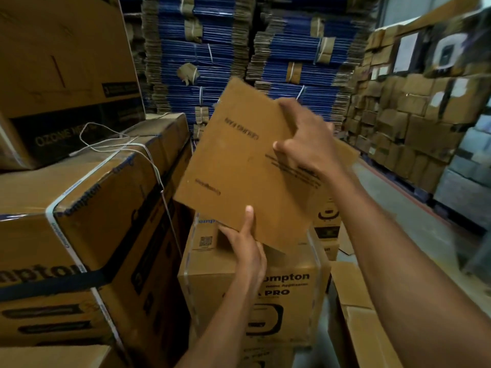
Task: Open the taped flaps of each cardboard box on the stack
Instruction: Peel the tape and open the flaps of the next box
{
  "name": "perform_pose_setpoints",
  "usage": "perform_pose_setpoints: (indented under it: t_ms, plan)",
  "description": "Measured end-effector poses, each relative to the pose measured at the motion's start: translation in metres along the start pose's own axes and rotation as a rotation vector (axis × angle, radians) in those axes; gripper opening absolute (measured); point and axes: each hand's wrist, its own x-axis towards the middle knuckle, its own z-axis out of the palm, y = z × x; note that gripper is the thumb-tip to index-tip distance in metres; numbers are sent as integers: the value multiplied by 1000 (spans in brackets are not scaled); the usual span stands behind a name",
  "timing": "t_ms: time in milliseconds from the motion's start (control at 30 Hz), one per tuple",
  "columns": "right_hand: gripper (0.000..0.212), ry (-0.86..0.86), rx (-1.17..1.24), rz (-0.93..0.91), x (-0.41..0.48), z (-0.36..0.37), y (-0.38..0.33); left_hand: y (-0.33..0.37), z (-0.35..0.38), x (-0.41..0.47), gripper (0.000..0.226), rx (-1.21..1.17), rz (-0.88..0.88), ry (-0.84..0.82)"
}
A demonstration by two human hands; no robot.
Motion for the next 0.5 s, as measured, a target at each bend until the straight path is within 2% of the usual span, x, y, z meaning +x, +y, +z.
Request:
perform_pose_setpoints:
  t_ms: [100,200,267,400,500]
  plan:
    - [73,-94,-246,-147,-7,26,-12,-33,-18,-10,85,-86,-219,56]
    - [74,-172,-298,-252,-31,54,-8,-58,-35,-22,87,-56,-372,48]
    - [74,-201,-327,-310,-50,67,-2,-71,-44,-24,81,8,-471,67]
    - [77,-178,-349,-305,-87,78,22,-77,-71,-15,39,368,-627,79]
    - [78,-224,-376,-310,-105,75,39,-49,-79,-14,23,689,-797,-107]
